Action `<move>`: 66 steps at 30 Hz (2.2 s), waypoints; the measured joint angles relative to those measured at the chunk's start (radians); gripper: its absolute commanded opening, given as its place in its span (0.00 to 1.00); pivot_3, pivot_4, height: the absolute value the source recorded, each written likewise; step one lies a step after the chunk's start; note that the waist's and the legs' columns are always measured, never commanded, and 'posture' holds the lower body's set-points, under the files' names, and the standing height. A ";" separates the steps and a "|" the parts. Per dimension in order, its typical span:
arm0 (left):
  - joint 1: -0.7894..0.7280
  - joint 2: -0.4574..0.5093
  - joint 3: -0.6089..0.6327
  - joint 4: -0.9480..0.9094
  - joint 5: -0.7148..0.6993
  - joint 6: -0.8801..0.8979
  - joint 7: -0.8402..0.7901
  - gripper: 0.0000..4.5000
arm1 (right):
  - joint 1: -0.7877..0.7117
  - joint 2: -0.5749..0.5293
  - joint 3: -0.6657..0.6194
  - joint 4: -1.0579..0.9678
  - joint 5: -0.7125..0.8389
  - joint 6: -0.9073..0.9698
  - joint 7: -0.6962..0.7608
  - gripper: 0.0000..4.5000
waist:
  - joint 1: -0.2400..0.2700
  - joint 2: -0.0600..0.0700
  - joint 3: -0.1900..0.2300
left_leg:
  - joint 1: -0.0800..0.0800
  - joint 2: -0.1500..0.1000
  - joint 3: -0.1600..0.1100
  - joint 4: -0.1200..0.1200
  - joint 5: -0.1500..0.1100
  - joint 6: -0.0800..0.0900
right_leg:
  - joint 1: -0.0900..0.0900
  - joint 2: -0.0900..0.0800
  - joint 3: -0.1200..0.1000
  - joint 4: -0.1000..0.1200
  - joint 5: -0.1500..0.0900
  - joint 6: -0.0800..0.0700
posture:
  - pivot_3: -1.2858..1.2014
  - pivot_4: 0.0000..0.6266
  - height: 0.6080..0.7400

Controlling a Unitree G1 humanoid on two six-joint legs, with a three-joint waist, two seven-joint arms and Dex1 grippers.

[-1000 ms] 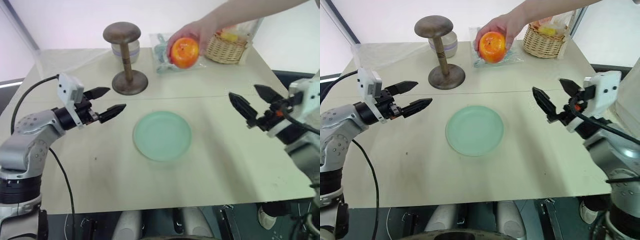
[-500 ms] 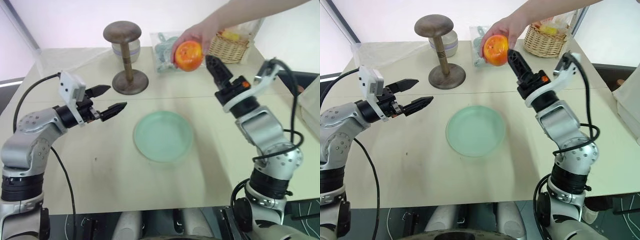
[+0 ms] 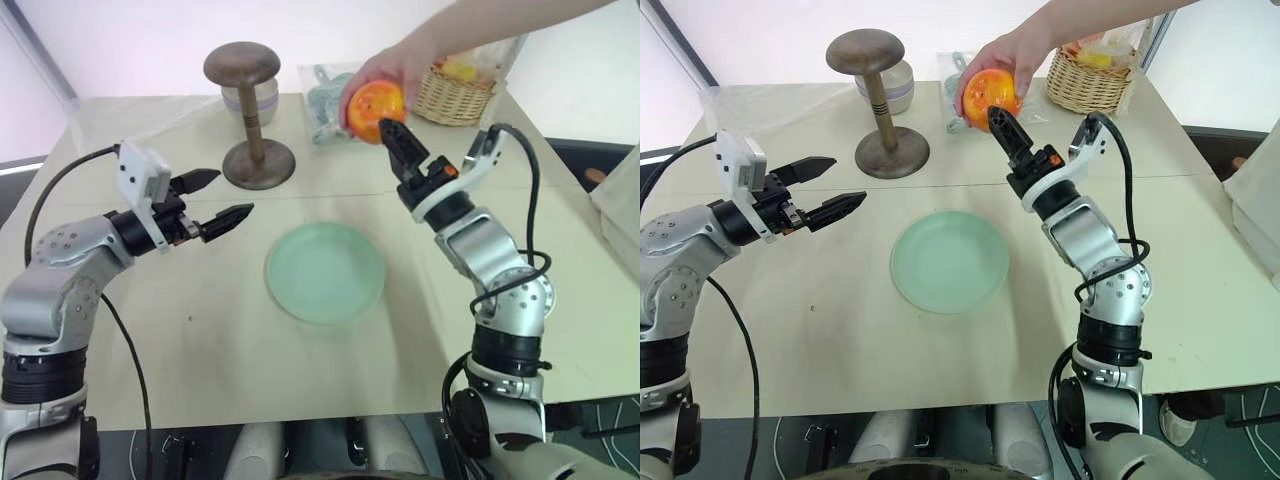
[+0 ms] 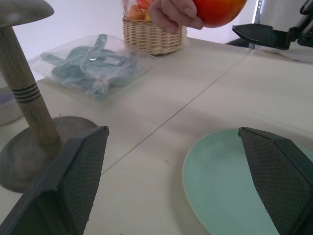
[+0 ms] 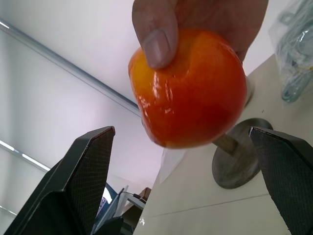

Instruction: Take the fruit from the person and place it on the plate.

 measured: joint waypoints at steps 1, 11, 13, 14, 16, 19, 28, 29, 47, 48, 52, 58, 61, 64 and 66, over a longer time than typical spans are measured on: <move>0.004 0.000 0.006 -0.005 0.000 0.000 0.001 0.99 | 0.000 -0.004 0.000 0.010 -0.007 0.000 0.015 1.00 | 0.000 0.000 0.000 | 0.000 0.000 0.000 0.000 0.000 0.000 | 0.000 0.000 0.000 0.000 0.000 0.000 | 0.52 0.24 1.00; 0.019 0.010 0.024 -0.025 -0.001 0.001 0.006 0.99 | -0.021 -0.106 0.074 0.037 -0.226 0.000 0.201 1.00 | -0.001 0.000 0.000 | 0.000 0.000 0.000 -0.001 0.000 0.000 | 0.000 0.000 0.000 0.000 0.000 0.000 | 0.52 0.24 1.00; 0.019 0.013 0.024 -0.028 -0.002 0.002 0.006 0.99 | -0.022 -0.104 0.079 0.037 -0.246 0.000 0.223 1.00 | -0.001 0.000 0.000 | 0.000 0.000 0.000 -0.001 0.000 0.000 | 0.000 0.000 0.000 0.000 0.000 0.000 | 0.52 0.24 1.00; 0.019 0.014 0.024 -0.028 -0.002 0.002 0.005 0.99 | -0.021 -0.103 0.079 0.037 -0.254 0.000 0.233 1.00 | 0.000 0.000 0.000 | 0.000 0.000 0.000 -0.001 0.000 0.000 | 0.000 0.000 0.000 0.000 0.000 0.000 | 0.52 0.24 1.00; 0.020 0.017 0.025 -0.029 -0.002 0.004 0.004 0.99 | -0.022 -0.097 0.079 0.038 -0.268 0.000 0.251 1.00 | 0.000 0.000 0.000 | 0.000 0.000 0.000 -0.001 0.000 0.000 | 0.000 0.000 0.000 0.000 0.000 0.000 | 0.52 0.24 1.00; 0.021 0.019 0.026 -0.029 -0.003 0.007 0.003 0.99 | -0.029 -0.087 0.078 0.046 -0.287 0.000 0.276 1.00 | -0.001 0.000 0.000 | 0.000 0.000 0.000 -0.001 0.000 0.000 | -0.001 0.000 0.000 0.000 0.000 0.000 | 0.52 0.24 1.00; 0.024 0.019 0.026 -0.042 -0.021 0.010 0.013 0.99 | -0.100 -0.076 0.054 0.150 -0.355 -0.039 0.325 1.00 | 0.000 0.000 0.000 | 0.000 0.000 0.000 -0.001 0.000 0.000 | -0.001 0.000 0.000 0.000 0.000 0.000 | 0.52 0.24 1.00; 0.024 0.019 0.026 -0.043 -0.021 0.010 0.014 0.99 | -0.106 -0.074 0.045 0.168 -0.364 -0.045 0.326 1.00 | 0.000 0.000 0.000 | 0.000 0.000 0.000 -0.002 0.000 0.000 | -0.001 0.000 0.000 0.000 0.000 0.000 | 0.52 0.24 1.00; 0.024 0.019 0.026 -0.048 -0.022 0.010 0.027 0.99 | -0.138 -0.041 0.022 0.215 -0.439 -0.067 0.344 1.00 | -0.001 0.000 0.000 | 0.000 -0.001 0.001 -0.008 0.001 -0.001 | -0.003 -0.001 0.000 -0.002 0.000 0.000 | 0.52 0.24 1.00; 0.024 0.019 0.026 -0.048 -0.022 0.010 0.028 1.00 | -0.139 -0.038 0.022 0.215 -0.441 -0.068 0.344 0.89 | -0.001 0.000 0.000 | 0.000 -0.001 0.001 -0.008 0.001 -0.001 | -0.003 -0.001 0.000 -0.002 0.000 0.000 | 0.52 0.24 1.00; 0.024 0.019 0.026 -0.048 -0.022 0.010 0.030 1.00 | -0.146 -0.030 0.022 0.216 -0.458 -0.072 0.345 0.69 | -0.001 0.000 0.000 | 0.000 -0.001 0.001 -0.008 0.001 -0.001 | -0.003 -0.001 0.001 -0.002 0.000 0.000 | 0.52 0.24 1.00; 0.031 0.019 0.026 -0.049 -0.022 0.010 0.031 1.00 | -0.146 -0.028 0.018 0.216 -0.463 -0.071 0.342 0.69 | -0.001 0.000 0.000 | 0.000 -0.001 0.001 -0.008 0.001 -0.001 | -0.003 -0.001 0.001 -0.002 0.000 0.000 | 0.52 0.24 1.00; 0.033 0.019 0.026 -0.054 -0.022 0.010 0.031 1.00 | -0.146 -0.028 0.013 0.216 -0.464 -0.068 0.334 0.69 | -0.001 0.000 0.000 | 0.000 -0.001 0.001 -0.008 0.001 -0.001 | -0.003 -0.001 0.001 -0.002 0.000 0.000 | 0.52 0.24 1.00; 0.034 0.019 0.026 -0.055 -0.022 0.010 0.031 1.00 | -0.146 -0.028 0.008 0.216 -0.464 -0.066 0.329 0.69 | -0.001 0.000 0.000 | 0.000 -0.001 0.001 -0.008 0.001 -0.001 | -0.003 -0.001 0.001 -0.002 0.000 0.000 | 0.52 0.24 1.00; 0.034 0.019 0.026 -0.054 -0.022 0.010 0.031 1.00 | -0.146 -0.028 0.005 0.214 -0.464 -0.064 0.323 0.69 | -0.001 0.000 0.000 | 0.000 -0.001 0.001 -0.008 0.001 -0.001 | -0.003 -0.001 0.001 -0.002 0.000 0.000 | 0.52 0.24 1.00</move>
